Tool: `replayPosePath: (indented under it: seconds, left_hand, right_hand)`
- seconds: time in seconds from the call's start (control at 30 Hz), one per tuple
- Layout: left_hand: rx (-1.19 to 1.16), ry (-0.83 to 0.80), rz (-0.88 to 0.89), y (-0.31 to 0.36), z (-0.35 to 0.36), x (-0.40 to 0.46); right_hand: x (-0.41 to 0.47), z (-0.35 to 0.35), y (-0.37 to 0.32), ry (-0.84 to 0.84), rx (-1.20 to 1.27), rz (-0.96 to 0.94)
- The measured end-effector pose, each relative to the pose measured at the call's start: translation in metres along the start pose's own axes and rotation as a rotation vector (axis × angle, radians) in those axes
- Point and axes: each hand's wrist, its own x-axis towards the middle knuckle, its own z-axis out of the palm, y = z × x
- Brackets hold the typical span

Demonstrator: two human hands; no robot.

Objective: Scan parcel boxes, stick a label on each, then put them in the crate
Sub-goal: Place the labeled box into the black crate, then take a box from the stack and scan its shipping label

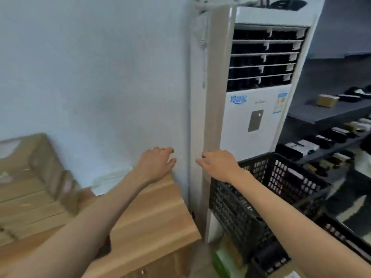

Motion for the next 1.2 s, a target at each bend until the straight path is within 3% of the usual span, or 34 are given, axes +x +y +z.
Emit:
replayPosePath:
  seconds: [0.27,0.57,0.83,1.2]
  left_hand:
    - [0.1,0.048,-0.249,-0.185,-0.055,-0.16]
    - [0.137,0.069,-0.446,-0.34,-0.114,-0.295]
    - [0.027,0.092,-0.646,-0.451,-0.124,-0.363]
    - [0.083,0.038,-0.712,-0.618,-0.1,-0.363]
  right_hand:
    - [0.033,0.018,-0.237,0.01,0.004,-0.246]
    - [0.06,0.017,-0.459,0.032,0.069,-0.45]
    - [0.1,0.037,-0.588,0.006,0.107,-0.573]
    - [0.194,0.098,-0.72,-0.03,0.154,-0.603]
